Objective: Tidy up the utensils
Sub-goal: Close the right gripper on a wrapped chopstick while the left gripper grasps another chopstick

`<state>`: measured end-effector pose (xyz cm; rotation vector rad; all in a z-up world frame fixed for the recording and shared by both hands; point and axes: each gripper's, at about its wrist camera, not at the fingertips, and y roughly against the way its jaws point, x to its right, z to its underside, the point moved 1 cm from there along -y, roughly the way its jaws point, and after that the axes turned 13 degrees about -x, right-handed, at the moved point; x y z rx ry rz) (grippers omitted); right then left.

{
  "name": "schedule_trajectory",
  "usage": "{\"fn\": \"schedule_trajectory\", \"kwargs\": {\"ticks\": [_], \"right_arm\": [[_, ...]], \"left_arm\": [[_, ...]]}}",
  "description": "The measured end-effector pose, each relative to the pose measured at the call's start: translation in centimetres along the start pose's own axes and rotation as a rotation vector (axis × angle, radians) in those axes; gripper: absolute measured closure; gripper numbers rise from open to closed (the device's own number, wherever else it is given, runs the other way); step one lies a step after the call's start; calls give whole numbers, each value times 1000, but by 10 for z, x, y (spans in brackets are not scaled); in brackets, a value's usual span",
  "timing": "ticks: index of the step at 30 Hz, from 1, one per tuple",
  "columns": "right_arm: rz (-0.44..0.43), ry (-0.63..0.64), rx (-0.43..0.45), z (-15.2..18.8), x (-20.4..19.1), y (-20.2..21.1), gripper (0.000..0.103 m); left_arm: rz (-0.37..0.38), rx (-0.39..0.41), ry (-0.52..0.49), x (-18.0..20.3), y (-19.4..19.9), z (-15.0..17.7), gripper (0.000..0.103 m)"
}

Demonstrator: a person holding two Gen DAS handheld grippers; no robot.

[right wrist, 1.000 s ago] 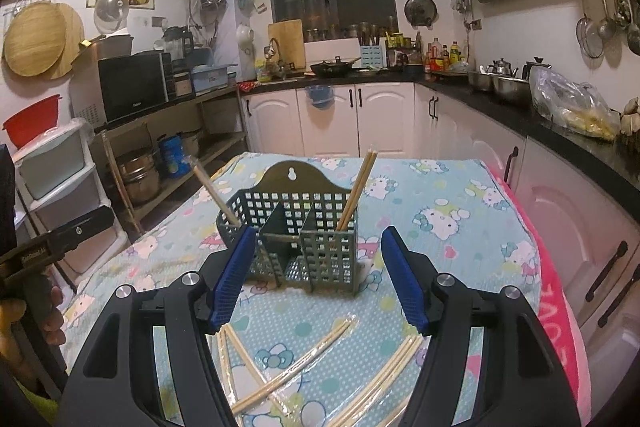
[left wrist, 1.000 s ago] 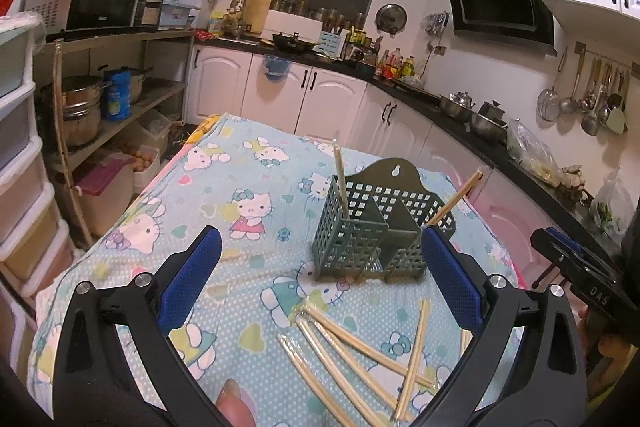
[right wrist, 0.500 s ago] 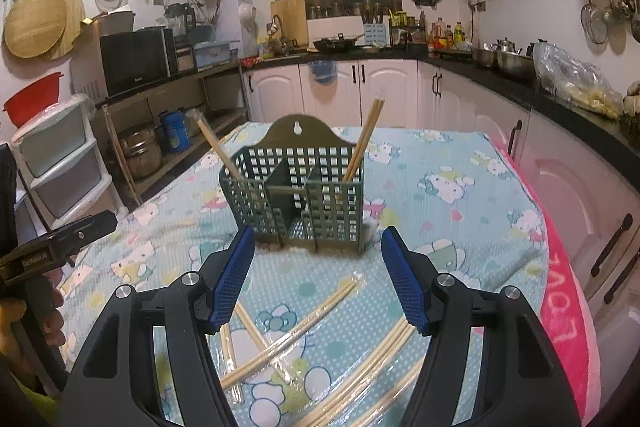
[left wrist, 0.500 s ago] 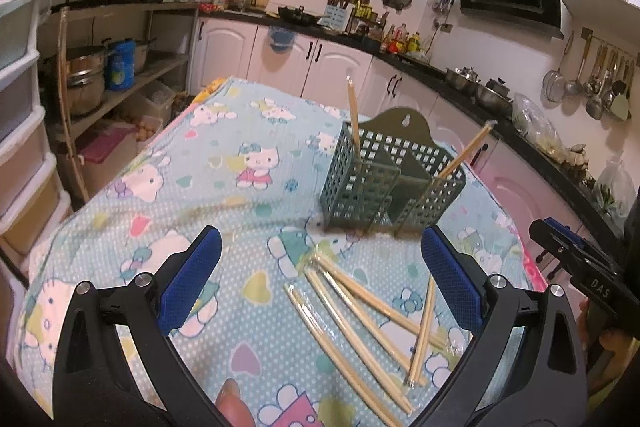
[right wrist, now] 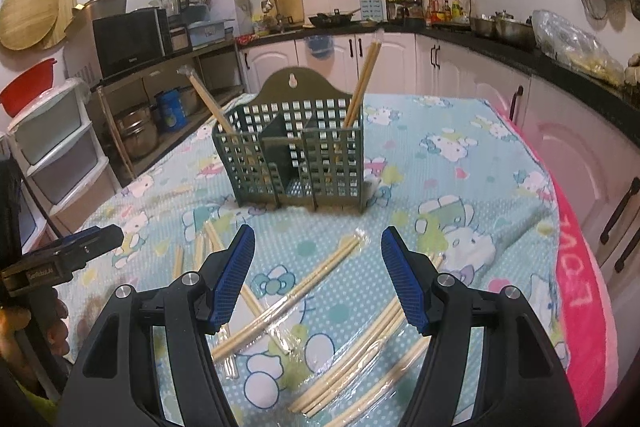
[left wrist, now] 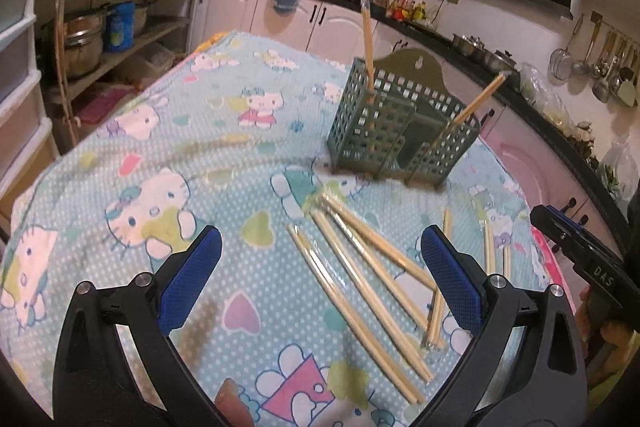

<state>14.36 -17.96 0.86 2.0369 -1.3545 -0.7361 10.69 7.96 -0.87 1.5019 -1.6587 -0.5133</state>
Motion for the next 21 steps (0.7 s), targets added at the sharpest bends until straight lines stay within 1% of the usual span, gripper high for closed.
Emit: {"fn": "schedule_trajectory", "kwargs": {"ticks": [4,6,7,9,10,11,12,14,16,17,18,21], "right_arm": [[-5,-6,-31,7,2,-10,40],[-3,-10,-48,10,3,-15,40],[1,-13,-56,11,4,-17,40],[1,-25,-71,12,7,-22,40],[2,-30,-77,12,8,-24,40],[6,-37,-87,12,10,-28,40],[5,-43,-94,12,12,-30,40],[-1,-54,-104,13,15,-34,40],[3,-56,-113,13,16,-38,40],[2,-57,-118,12,17,-40,40],[3,-57,-123,12,18,-43,40],[1,-57,-147,9,19,-52,40]], "left_arm": [[17,-51,17,-3,-13,8,17],[17,-72,16,-3,-19,11,25],[26,-85,16,-3,-22,12,27],[47,-105,19,-3,-28,14,42],[58,-117,19,-3,-32,15,47],[69,-129,22,-2,-35,15,55],[85,-146,32,-3,-39,16,60],[103,-174,45,-5,-47,17,64],[103,-189,52,-5,-53,15,66],[109,-199,59,-6,-58,15,70],[111,-207,66,-7,-61,14,73],[108,-232,82,-9,-72,10,76]]}}
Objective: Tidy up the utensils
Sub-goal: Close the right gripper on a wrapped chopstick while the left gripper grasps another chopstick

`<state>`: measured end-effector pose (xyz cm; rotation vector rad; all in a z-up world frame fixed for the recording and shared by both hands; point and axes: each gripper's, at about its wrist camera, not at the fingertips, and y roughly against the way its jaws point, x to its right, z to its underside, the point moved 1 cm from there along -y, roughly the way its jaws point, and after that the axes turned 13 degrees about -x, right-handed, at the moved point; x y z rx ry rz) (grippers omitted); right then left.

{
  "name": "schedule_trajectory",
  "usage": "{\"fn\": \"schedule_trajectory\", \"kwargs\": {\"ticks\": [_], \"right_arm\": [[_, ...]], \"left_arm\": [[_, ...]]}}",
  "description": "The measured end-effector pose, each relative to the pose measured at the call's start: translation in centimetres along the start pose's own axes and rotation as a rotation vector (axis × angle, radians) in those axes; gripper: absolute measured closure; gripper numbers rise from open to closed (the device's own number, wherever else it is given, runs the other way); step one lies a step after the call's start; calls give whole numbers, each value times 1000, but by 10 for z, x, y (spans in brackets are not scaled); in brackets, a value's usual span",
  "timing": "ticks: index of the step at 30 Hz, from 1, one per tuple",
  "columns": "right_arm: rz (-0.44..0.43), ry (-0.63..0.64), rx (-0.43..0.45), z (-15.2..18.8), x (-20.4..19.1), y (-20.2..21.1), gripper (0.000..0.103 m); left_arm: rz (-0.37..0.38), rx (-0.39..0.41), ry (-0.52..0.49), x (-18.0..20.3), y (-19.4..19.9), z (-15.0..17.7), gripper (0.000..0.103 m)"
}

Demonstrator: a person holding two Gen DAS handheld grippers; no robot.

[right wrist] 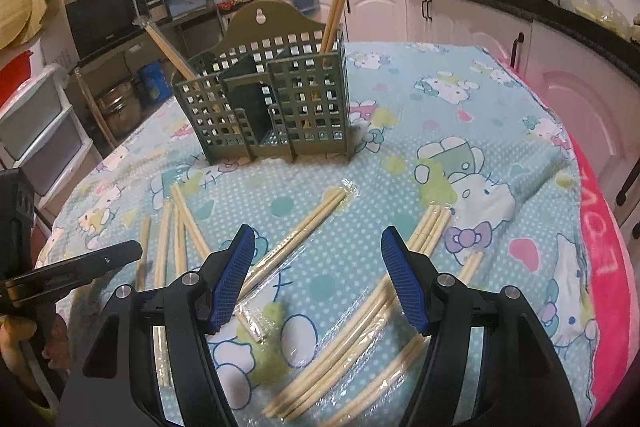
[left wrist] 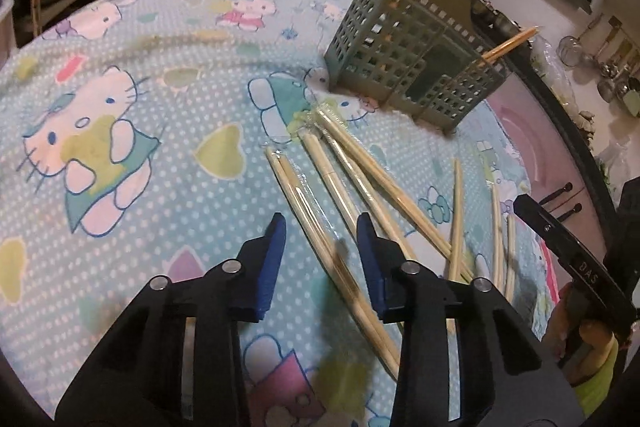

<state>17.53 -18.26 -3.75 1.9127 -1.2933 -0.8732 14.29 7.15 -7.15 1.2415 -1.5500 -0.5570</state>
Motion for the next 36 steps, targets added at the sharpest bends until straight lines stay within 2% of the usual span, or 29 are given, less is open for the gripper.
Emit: {"fn": "schedule_trajectory", "kwargs": {"ticks": [5,7,13,19,24,29,31,36], "right_arm": [[4,-18,-48,-12,2,-18,40],[6,-24,-70,-17,3,-26,47],[-7,-93,-151,-37,12,-56,59],[-45,-177,-214,-49,21,-77,65],[-16,-192,-227,-58,20,-84,70],[33,-186,-235,-67,18,-91,86],[25,-197,-234,-69,21,-92,92],[-34,-228,-226,-71,29,-87,96]], "left_arm": [[-15,-12,15,-3,-7,-12,78],[-17,-16,24,-5,-8,-17,78],[-15,-23,57,-12,-13,-29,84],[-10,-25,67,-16,-15,-34,87],[-5,-28,73,-18,-16,-39,88],[-3,-31,79,-20,-16,-42,88],[-2,-33,82,-21,-17,-45,88],[-25,-41,68,-20,-19,-49,92]]}}
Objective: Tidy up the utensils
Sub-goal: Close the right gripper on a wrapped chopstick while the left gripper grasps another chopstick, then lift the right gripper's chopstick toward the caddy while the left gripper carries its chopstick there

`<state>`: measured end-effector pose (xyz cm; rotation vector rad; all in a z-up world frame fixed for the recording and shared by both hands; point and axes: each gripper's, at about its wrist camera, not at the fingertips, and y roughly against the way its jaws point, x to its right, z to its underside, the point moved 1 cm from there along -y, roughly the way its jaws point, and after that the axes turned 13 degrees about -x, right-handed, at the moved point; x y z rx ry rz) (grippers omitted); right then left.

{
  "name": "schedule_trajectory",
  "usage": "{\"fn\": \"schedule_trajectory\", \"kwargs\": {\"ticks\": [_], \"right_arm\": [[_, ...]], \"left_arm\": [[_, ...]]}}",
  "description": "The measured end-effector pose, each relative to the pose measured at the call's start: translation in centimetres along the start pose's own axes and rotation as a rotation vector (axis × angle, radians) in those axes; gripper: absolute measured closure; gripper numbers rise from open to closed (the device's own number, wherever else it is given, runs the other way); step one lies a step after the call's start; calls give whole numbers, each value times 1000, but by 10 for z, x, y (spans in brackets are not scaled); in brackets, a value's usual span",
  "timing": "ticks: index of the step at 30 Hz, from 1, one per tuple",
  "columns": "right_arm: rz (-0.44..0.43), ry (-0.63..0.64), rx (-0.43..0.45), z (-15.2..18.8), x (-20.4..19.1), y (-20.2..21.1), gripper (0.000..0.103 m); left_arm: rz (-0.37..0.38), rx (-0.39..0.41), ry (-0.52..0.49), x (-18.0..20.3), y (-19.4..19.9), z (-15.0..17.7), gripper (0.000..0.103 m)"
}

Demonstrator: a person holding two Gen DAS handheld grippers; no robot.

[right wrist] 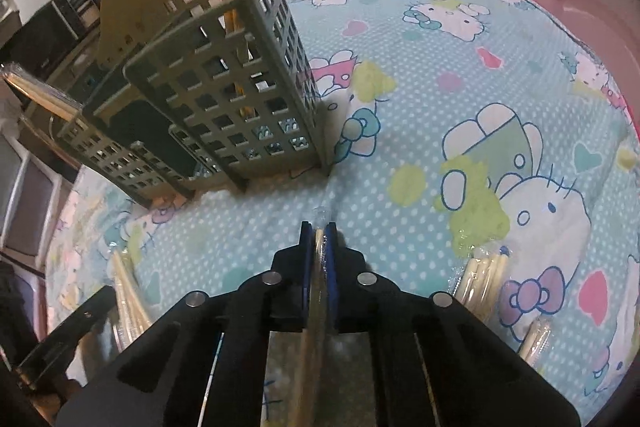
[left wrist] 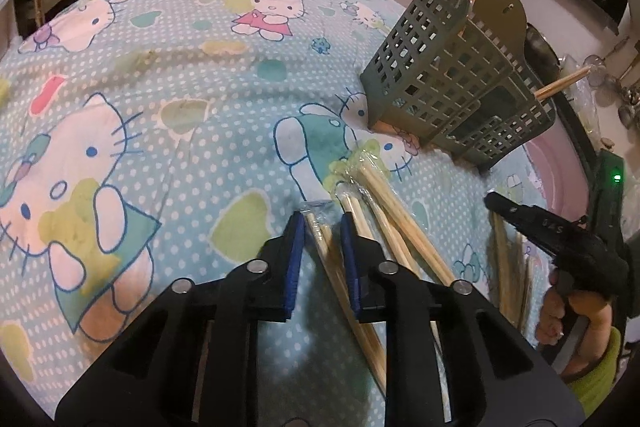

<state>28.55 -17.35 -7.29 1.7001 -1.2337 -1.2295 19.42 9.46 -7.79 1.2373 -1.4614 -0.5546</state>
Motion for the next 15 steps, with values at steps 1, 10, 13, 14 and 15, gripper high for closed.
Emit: {"fn": "schedule_trajectory", "kwargs": {"ticks": [1,10,13,14,15], "right_arm": [[-10,3,5,0,0,2,96],[-93,74,94,14,-15,39,97],[-109,93,126,21,-19,56,97],[-117,99,142,23,-20,62,97],[-124,107,158,24,-21,69,97]], "left_arm": [[-2,-2,0,0,0,-1,93],[25,60,-24,7,19,-2,99],[36,90,-37,12,33,-1,100],[34,102,-43,14,37,0,100],[35,116,-51,17,43,1,100]]}}
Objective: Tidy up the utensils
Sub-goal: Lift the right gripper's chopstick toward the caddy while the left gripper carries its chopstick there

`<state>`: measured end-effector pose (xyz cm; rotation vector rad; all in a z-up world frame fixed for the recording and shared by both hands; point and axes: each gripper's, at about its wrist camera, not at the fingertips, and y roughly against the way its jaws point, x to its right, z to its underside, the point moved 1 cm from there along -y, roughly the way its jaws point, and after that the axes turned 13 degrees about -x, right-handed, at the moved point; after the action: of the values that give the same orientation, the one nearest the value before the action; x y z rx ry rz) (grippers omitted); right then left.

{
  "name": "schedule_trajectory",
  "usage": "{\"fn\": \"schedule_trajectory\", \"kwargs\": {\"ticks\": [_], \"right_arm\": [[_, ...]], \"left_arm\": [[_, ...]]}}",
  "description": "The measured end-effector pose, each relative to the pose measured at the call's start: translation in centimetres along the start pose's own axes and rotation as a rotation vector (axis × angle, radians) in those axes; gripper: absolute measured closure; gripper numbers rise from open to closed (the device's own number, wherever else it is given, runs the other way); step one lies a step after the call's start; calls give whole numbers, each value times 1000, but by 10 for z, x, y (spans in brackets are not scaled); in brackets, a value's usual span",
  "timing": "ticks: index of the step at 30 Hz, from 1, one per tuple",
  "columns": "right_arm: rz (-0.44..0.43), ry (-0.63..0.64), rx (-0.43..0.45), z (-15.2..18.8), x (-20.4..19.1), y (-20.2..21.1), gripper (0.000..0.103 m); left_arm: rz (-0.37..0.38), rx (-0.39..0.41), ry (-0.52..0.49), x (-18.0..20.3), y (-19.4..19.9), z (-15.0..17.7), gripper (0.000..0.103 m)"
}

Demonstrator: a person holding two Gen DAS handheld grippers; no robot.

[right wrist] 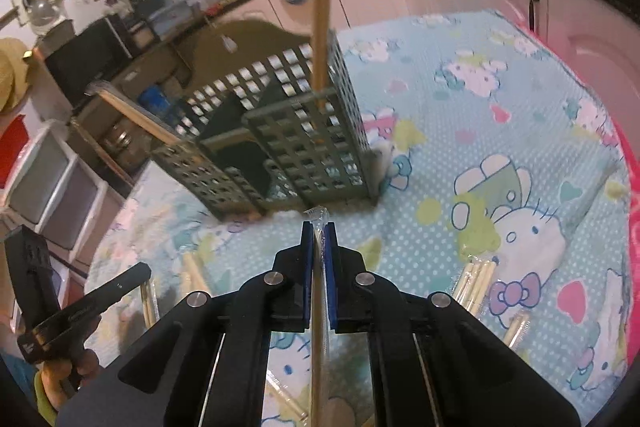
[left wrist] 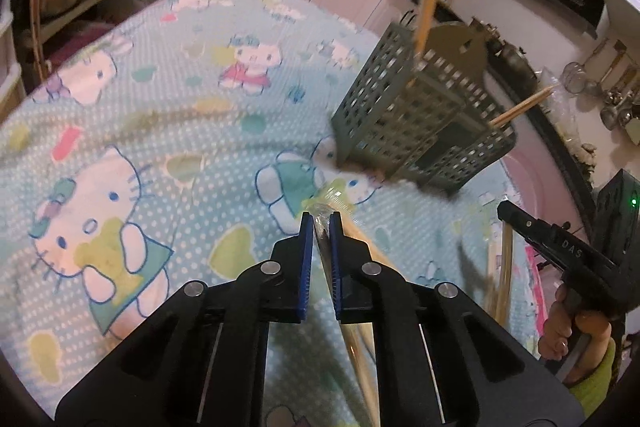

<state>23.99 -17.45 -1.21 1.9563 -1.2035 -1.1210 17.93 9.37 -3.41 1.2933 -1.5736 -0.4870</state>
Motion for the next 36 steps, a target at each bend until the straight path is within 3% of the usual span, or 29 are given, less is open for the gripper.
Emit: {"fn": "schedule_trajectory", "kwargs": {"ticks": [19,36], "right_arm": [[-27,33,279,26,-3,99,97],[0,53,447,24,1,142,97]], "left_arm": [[33,159,-138,57,66,-3,102],[64,227,-234,109,89,-27,102]]}}
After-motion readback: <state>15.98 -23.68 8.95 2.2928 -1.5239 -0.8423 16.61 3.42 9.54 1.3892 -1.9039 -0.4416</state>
